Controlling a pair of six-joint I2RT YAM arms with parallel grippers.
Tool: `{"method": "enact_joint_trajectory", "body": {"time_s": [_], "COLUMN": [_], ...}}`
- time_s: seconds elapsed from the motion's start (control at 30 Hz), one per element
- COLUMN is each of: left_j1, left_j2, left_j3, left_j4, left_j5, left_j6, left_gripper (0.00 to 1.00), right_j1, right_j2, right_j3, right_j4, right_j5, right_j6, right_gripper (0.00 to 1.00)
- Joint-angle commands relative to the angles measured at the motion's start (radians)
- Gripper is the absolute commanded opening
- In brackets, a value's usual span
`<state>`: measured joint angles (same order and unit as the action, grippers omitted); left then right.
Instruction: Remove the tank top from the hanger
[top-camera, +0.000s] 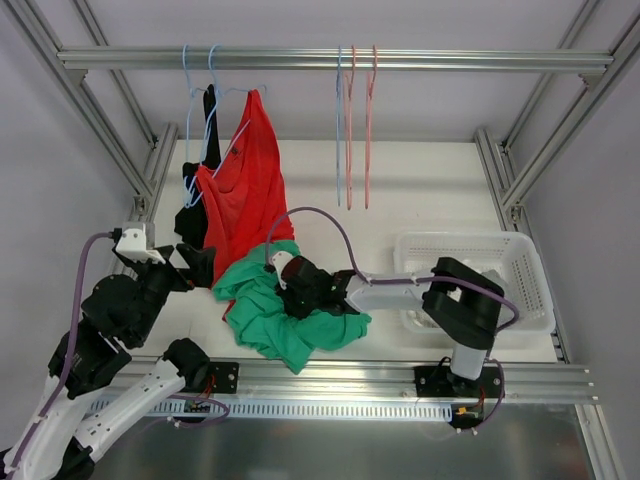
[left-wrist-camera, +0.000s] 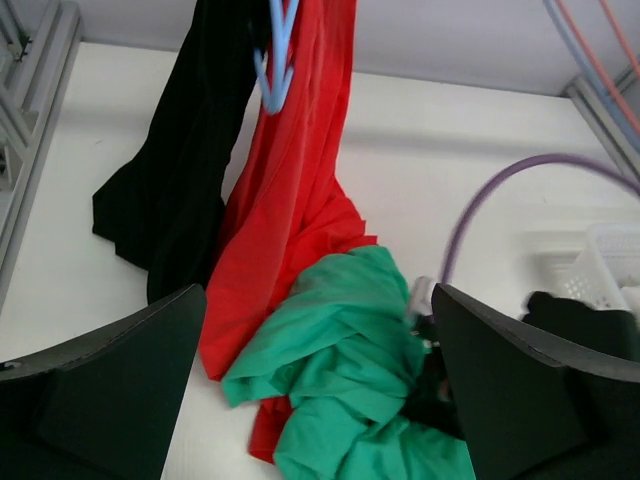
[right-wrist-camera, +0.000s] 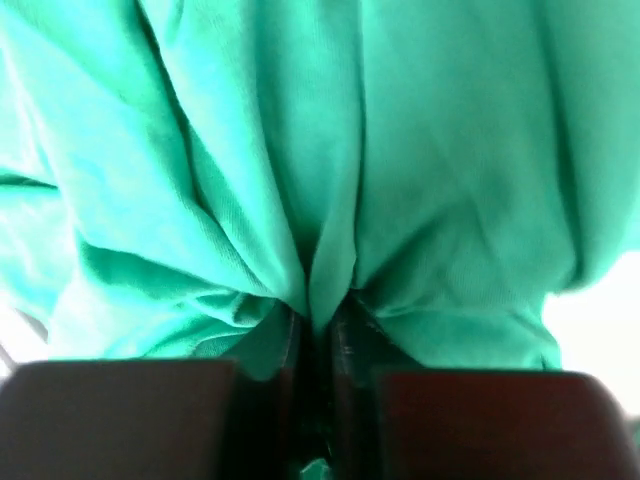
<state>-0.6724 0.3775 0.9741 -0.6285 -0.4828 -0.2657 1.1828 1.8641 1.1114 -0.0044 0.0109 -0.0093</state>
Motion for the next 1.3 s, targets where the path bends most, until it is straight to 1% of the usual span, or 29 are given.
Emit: {"method": "enact_joint_trajectory", "body": {"time_s": [0.0, 0.1, 0.13, 0.2, 0.23, 0.33, 0.37, 0.5, 0.6, 0.67, 0.73, 0.83, 0.9, 0.97, 1.03, 1.07, 1.13, 1.17, 1.2, 1.23, 1.27], "left_j1": [0.004, 0.004, 0.004, 0.004, 0.004, 0.004, 0.004, 0.004, 0.004, 0.004, 0.004, 0.004, 0.004, 0.004, 0.004, 0.004, 0.004, 0.004, 0.004, 0.004, 0.004], "left_j2": [-0.066, -0.095, -0.100, -0.110, -0.114, -0.112, -0.111, -0.111, -0.109, -0.109, -0.114, -0.124, -0.134, -0.135, -0.138, -0.141, -0.146, -0.150, -0.153, -0.157, -0.157], "left_j3": [-0.087, -0.123, -0.124, -0.124, -0.126, -0.129, -0.130, -0.132, -0.133, -0.132, -0.132, -0.133, -0.133, -0.135, -0.133, -0.133, -0.133, -0.135, -0.135, -0.137, -0.135], "left_j4": [-0.014, -0.013, -0.014, -0.014, -0.014, -0.013, -0.014, -0.013, -0.014, -0.013, -0.013, -0.014, -0.013, -0.013, -0.013, -0.013, -0.013, -0.013, -0.013, -0.013, -0.013], "left_j5": [-0.065, -0.095, -0.099, -0.097, -0.091, -0.092, -0.094, -0.099, -0.100, -0.099, -0.097, -0.099, -0.099, -0.100, -0.102, -0.102, -0.102, -0.103, -0.103, -0.105, -0.105], "left_j6": [-0.006, -0.007, -0.006, -0.012, -0.015, -0.017, -0.017, -0.013, -0.013, -0.013, -0.013, -0.013, -0.015, -0.017, -0.015, -0.015, -0.015, -0.015, -0.015, -0.017, -0.015], "left_gripper": [0.99, 0.99, 0.99, 0.99, 0.99, 0.99, 0.99, 0.99, 0.99, 0.99, 0.99, 0.99, 0.99, 0.99, 0.99, 0.99, 0.99, 0.99, 0.99, 0.99, 0.99], "right_j1": [0.006, 0.009, 0.011, 0.008, 0.009, 0.009, 0.009, 0.008, 0.008, 0.008, 0.008, 0.006, 0.005, 0.001, -0.002, -0.003, -0.011, -0.011, -0.012, -0.012, -0.012], "right_j2": [-0.179, -0.328, -0.435, -0.538, -0.633, -0.756, -0.829, -0.956, -0.999, -1.008, -1.017, -1.031, -1.033, -1.023, -1.016, -1.007, -0.993, -0.982, -0.976, -0.971, -0.965], "right_j3": [-0.105, -0.166, -0.177, -0.189, -0.183, -0.142, -0.127, -0.036, 0.069, 0.147, 0.183, 0.186, 0.157, 0.131, 0.070, 0.039, -0.073, -0.120, -0.227, -0.279, -0.330], "right_j4": [0.075, 0.083, 0.081, 0.070, 0.040, -0.057, -0.083, -0.215, -0.345, -0.400, -0.459, -0.474, -0.479, -0.480, -0.482, -0.482, -0.457, -0.435, -0.357, -0.306, -0.255], "right_j5": [0.001, 0.008, 0.011, 0.009, 0.005, 0.021, 0.029, 0.046, 0.075, 0.099, 0.129, 0.167, 0.185, 0.205, 0.239, 0.250, 0.250, 0.239, 0.204, 0.178, 0.147], "right_j6": [0.006, 0.006, 0.006, 0.006, 0.005, -0.017, -0.021, -0.061, -0.093, -0.106, -0.127, -0.133, -0.124, -0.107, -0.077, -0.061, -0.023, 0.012, 0.053, 0.078, 0.121], "right_gripper": [0.00, 0.00, 0.00, 0.00, 0.00, 0.00, 0.00, 0.00, 0.00, 0.00, 0.00, 0.01, 0.11, 0.11, 0.15, 0.15, 0.15, 0.15, 0.21, 0.24, 0.25]}}
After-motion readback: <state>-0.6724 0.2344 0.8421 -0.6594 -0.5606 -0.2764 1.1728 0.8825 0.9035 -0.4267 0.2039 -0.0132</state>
